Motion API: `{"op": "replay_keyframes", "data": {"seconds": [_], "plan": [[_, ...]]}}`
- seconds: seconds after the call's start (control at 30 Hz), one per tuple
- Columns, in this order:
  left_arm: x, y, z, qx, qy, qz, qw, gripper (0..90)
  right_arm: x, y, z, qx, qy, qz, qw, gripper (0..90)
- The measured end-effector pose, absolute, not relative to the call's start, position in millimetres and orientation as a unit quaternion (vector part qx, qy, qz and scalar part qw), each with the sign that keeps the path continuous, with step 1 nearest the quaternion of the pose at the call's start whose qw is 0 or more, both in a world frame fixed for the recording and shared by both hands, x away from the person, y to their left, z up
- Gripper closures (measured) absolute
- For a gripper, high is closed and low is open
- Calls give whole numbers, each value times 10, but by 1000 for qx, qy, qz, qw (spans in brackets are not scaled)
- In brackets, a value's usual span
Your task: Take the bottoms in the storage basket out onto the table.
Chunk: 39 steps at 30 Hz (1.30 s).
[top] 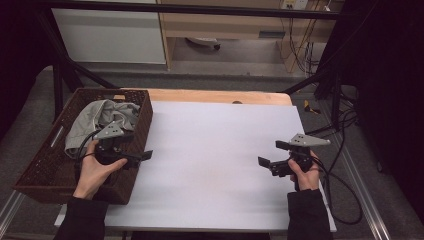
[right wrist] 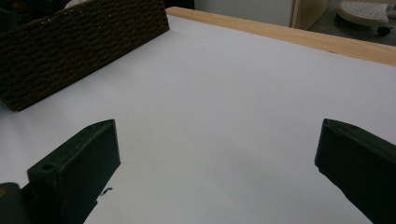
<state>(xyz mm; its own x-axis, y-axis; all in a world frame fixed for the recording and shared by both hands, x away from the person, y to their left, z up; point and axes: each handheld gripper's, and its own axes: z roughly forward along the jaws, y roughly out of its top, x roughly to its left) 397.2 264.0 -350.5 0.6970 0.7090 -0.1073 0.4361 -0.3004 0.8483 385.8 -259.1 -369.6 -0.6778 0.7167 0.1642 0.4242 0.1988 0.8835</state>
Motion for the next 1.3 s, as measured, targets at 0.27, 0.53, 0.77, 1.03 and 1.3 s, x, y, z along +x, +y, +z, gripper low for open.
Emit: {"op": "replay_keyframes", "data": {"seconds": [0.27, 0.53, 0.77, 1.03, 1.3], "plan": [[3974, 2647, -3502, 793, 362, 146, 468, 26, 3854, -2598, -3694, 376, 760, 510, 143, 4], [3974, 2655, -3499, 793, 364, 145, 467, 26, 3857, -2601, -3698, 377, 761, 509, 142, 4], [3975, 2666, -3493, 792, 367, 147, 465, 26, 3858, -2606, -3703, 378, 760, 509, 142, 4], [3984, 2697, -3490, 791, 372, 148, 463, 26, 3862, -2606, -3710, 378, 761, 508, 142, 4], [3989, 2738, -3490, 789, 376, 151, 462, 26, 3862, -2614, -3711, 378, 761, 508, 142, 4]]}}
